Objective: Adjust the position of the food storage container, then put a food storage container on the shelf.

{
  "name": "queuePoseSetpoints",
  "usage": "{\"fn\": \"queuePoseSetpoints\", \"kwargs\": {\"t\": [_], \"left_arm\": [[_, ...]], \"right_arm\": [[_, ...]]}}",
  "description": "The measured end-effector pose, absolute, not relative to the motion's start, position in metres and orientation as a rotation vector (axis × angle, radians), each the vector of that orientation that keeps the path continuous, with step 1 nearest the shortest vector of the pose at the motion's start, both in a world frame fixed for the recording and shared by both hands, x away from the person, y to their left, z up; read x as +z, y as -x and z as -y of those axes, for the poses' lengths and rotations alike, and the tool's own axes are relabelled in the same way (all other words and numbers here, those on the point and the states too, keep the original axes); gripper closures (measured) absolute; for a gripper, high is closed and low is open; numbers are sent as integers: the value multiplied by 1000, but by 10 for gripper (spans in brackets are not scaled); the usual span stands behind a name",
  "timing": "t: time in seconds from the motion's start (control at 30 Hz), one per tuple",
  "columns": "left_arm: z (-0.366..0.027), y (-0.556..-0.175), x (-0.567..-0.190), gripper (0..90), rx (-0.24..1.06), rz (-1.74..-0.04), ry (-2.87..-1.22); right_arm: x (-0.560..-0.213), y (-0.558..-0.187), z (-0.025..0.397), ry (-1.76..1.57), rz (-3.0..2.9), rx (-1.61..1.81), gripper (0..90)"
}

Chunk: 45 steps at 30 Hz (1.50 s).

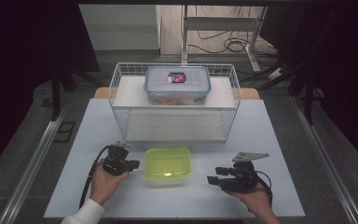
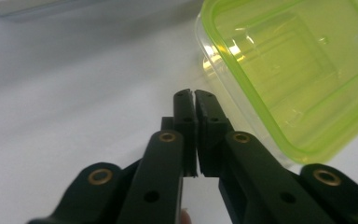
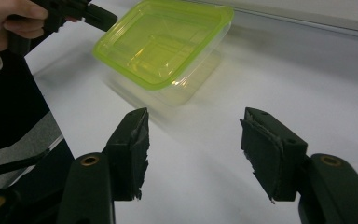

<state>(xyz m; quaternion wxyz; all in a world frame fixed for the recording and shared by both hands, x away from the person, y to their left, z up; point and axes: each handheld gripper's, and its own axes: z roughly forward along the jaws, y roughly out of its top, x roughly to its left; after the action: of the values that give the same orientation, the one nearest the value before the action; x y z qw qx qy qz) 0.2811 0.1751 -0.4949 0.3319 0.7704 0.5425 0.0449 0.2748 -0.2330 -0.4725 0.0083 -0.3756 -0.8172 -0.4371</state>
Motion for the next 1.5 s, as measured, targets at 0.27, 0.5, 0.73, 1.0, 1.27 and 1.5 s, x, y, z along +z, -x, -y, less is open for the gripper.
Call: {"fn": "queuePoseSetpoints", "kwargs": {"t": [0.27,0.5,0.73,1.0,1.27,1.5], "left_arm": [[-195,-263,-477,523,-7,-1354,-1831],[-205,-259,-473,344,-136,-1325,-1687],[-205,-256,-473,289,-156,-1327,-1666],[-209,-258,-476,278,-185,-1336,-1633],[-208,-269,-484,289,-243,-1361,-1582],[-209,-282,-497,317,-298,-1395,-1552]], "right_arm": [[-474,-278,233,1206,2514,-1385,392],[-474,-281,236,1233,2475,-1415,372],[-474,-285,234,1242,2439,-1429,365],[-473,-293,228,1242,2393,-1442,366],[-473,-305,219,1246,2286,-1451,400],[-480,-320,210,1278,2153,-1452,439]]}}
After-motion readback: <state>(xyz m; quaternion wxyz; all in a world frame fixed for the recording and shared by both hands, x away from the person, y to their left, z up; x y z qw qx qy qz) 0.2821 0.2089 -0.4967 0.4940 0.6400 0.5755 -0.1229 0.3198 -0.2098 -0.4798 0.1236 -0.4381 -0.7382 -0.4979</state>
